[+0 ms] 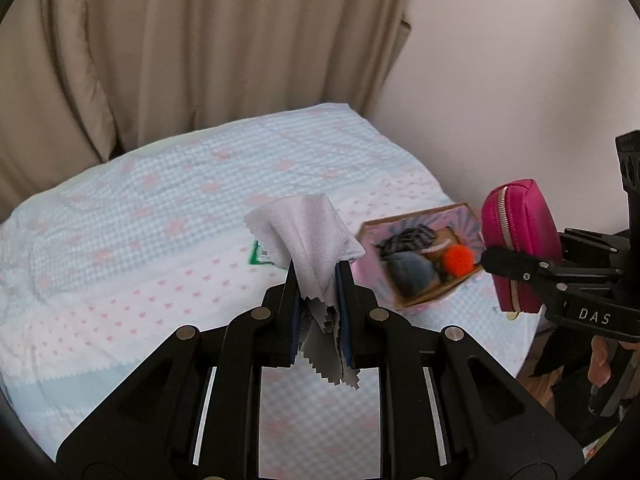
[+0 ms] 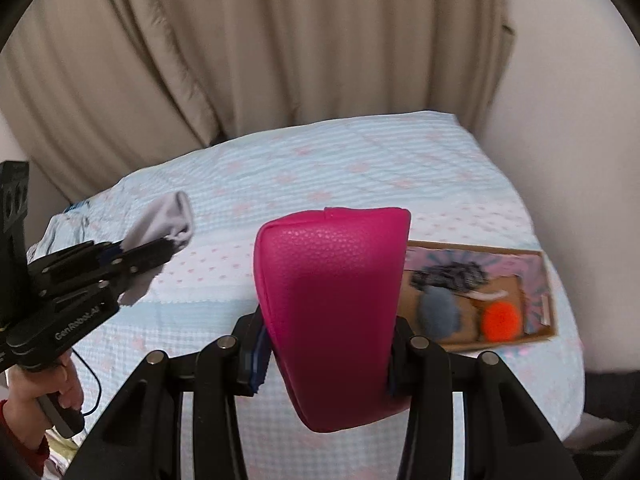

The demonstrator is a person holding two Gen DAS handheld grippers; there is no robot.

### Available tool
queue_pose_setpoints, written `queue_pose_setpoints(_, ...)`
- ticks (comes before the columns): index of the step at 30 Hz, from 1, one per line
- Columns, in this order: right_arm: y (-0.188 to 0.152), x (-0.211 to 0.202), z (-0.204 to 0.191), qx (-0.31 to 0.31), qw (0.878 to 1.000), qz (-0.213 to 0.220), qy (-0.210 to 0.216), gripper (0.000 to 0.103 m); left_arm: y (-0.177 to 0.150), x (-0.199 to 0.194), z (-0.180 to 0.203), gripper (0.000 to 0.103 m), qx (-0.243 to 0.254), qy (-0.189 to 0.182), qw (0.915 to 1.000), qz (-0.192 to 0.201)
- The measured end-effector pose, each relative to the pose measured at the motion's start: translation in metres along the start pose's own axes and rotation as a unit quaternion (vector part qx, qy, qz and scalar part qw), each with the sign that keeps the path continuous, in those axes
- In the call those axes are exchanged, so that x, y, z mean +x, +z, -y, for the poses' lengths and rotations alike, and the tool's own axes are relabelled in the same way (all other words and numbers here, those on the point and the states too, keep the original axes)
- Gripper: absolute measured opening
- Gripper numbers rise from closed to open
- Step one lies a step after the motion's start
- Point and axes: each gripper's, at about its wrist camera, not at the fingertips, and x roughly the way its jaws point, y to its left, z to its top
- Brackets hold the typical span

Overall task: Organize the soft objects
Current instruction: 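Carry the white cloth and pink pouch over the cardboard box with both tools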

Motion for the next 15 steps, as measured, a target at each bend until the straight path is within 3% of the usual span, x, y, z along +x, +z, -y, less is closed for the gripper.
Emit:
queue_pose_setpoints(8, -0.013, -0.037, 0.088, 0.022, 1.0, 0.003, -0.009, 0.04, 0.01, 0.014, 0.083, 0.014, -0.004, 0.012, 0.9999, -0.01)
queue_pose_setpoints(15, -0.005, -0.043, 0.174, 0.04, 0.999, 0.003, -0.005, 0.04, 0.023, 0.073, 0.161, 0.014, -0.003, 0.022, 0.999, -0.039)
